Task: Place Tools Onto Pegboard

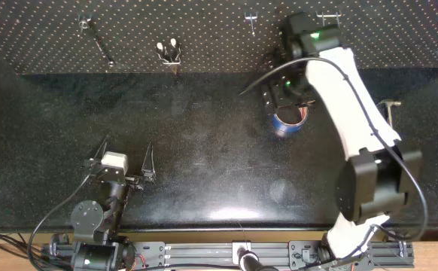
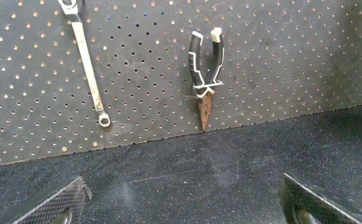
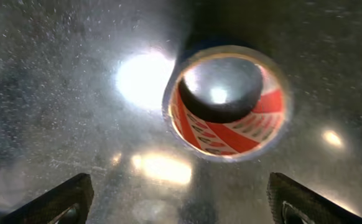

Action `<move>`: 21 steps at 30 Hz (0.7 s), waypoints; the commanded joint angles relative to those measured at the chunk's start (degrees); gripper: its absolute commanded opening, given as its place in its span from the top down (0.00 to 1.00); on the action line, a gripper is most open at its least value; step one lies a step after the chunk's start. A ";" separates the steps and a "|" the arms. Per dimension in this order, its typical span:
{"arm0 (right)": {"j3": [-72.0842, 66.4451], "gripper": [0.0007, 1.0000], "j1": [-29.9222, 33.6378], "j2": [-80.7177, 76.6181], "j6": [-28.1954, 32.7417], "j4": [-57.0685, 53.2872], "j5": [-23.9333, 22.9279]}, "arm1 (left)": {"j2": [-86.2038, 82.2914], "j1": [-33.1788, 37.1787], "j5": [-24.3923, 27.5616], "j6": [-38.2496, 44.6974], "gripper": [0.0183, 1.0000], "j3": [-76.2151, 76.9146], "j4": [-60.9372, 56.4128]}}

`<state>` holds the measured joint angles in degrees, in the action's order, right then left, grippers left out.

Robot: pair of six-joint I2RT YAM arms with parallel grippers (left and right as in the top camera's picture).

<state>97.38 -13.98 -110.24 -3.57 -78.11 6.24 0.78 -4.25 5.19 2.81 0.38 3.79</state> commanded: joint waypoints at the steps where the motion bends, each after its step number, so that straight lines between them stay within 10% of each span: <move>1: 1.14 0.08 -2.47 -3.65 0.17 1.29 -1.31 | -0.59 0.11 1.31 0.68 0.01 -0.07 0.33; 21: 1.44 0.08 -2.97 -9.73 0.13 6.64 -1.29 | -0.59 0.11 1.31 0.68 0.00 -0.07 0.33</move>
<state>97.67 -17.10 -119.07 -3.57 -72.01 5.82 0.78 -4.25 5.19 2.81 0.38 3.79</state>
